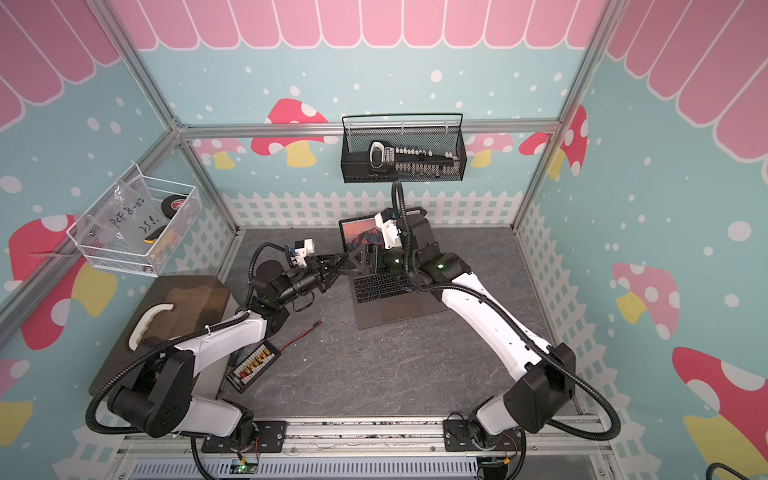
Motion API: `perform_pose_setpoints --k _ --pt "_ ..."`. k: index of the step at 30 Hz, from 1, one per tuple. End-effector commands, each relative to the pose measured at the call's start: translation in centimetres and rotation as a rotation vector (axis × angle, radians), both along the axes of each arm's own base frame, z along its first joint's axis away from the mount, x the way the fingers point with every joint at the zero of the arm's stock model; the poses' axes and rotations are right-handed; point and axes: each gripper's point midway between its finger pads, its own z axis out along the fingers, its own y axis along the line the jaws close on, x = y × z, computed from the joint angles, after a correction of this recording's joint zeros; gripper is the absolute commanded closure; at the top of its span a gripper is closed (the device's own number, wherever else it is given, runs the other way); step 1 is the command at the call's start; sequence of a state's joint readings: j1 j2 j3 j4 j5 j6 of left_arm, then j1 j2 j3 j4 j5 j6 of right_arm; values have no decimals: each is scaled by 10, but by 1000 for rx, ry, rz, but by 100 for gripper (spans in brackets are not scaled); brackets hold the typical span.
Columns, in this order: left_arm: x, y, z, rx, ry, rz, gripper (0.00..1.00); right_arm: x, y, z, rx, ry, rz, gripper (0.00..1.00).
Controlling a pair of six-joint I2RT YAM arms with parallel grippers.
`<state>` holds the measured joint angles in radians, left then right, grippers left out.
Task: Insert the wireless mouse receiver into the laptop
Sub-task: Close the lid on the mouse.
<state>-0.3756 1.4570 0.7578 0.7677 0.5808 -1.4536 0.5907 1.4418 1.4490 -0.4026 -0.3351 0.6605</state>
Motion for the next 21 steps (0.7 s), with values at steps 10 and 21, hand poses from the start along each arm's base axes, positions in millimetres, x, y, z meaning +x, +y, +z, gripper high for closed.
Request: perform_pose_setpoints --k 10,21 --pt "0 -4 9 -2 -57 -16 100 -7 -9 -18 -12 13 -22 33" --pt "1 -4 8 0 -54 -16 100 -5 -6 -28 -7 38 -24 61"
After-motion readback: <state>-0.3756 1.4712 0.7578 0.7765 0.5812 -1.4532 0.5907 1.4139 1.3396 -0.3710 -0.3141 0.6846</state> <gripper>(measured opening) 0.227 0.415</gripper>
